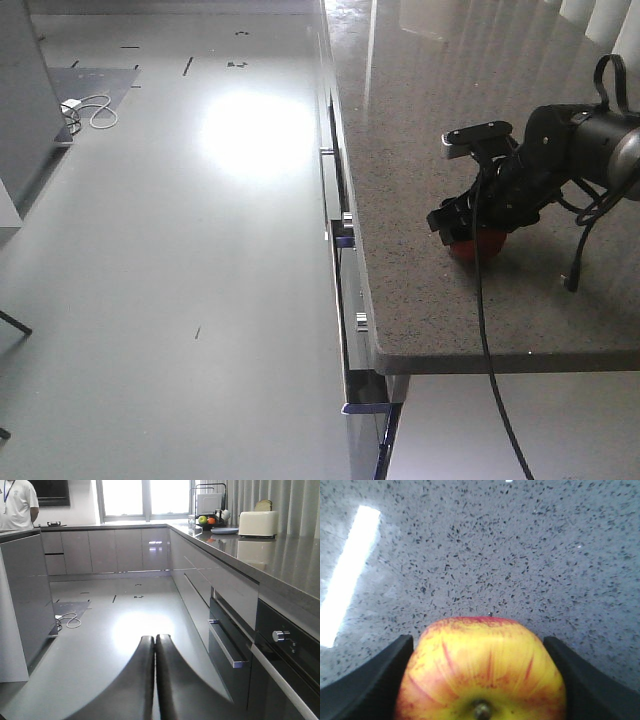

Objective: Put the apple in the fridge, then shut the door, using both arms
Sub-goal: 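Lower the right gripper over the apple and close on it, then lift the apple off the countertop with the right gripper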

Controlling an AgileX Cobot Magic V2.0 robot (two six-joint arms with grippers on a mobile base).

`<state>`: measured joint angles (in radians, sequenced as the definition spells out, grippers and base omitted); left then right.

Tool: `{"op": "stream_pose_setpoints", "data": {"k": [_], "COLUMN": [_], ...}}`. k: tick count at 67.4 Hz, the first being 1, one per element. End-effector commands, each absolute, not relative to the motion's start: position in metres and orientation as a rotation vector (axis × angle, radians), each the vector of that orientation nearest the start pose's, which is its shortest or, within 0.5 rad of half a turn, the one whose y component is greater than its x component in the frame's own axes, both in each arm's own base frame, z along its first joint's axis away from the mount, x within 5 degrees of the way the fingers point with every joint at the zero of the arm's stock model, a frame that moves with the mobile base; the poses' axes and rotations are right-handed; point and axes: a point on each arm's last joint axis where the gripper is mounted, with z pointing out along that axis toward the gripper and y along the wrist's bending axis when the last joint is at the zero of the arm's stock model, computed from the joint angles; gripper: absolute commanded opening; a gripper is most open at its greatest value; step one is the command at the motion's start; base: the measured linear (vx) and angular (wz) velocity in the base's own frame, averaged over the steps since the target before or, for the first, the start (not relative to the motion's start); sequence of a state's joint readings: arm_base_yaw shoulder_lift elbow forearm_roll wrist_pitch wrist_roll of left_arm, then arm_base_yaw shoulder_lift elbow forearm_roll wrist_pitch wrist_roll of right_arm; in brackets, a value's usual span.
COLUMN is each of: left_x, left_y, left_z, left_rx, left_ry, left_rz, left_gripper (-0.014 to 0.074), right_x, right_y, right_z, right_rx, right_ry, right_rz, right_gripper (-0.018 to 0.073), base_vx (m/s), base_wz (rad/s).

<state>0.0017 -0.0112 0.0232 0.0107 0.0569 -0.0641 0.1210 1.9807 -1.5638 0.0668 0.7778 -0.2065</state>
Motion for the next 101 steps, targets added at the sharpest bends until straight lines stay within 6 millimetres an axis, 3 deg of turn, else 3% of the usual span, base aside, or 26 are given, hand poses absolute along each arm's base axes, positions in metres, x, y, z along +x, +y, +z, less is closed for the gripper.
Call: {"op": "stream_pose_setpoints", "data": {"k": [1,17,24,33,57,76,101], "left_x": [0.054,0.054,0.054,0.054,0.054,0.054,0.054], "left_y": [0.0,0.0,0.0,0.0,0.0,0.0,0.0], "left_z": [0.214,0.214,0.214,0.214,0.214,0.214,0.214], "left_rx": [-0.048,-0.048,-0.048,-0.048,-0.048,-0.048,-0.048], "left_ry": [1.445,1.445,1.445,1.445,1.445,1.445,1.445], "left_rz": [-0.05,-0.05,-0.05,-0.05,-0.05,-0.05,-0.05], "left_gripper": [-0.0006,-0.0006,-0.0006,-0.0006,-0.0006,-0.0006,-0.0006], "right_x": [0.422,0.39,0.366,0.325,0.229,0.164,0.096], "right_y": [0.054,0.054,0.059,0.069,0.087,0.073,0.058], "right_z": [0.279,0.323,0.336,0.343,0.335,0.322,0.314], "right_rx": [-0.365,-0.339,-0.315,-0.414,-0.567,-0.564,-0.601], "right_ry": [2.497,2.477,2.439,2.366,2.33,2.292,2.242], "right_rz": [0.038,0.096,0.201,0.266,0.374,0.414,0.47], "right_gripper": [0.0232,0.0153,0.0146,0.0148,0.0148,0.015,0.015], "base_vx": [0.0,0.0,0.0,0.0,0.0,0.0,0.0], "base_wz": [0.0,0.0,0.0,0.0,0.0,0.0,0.0]}}
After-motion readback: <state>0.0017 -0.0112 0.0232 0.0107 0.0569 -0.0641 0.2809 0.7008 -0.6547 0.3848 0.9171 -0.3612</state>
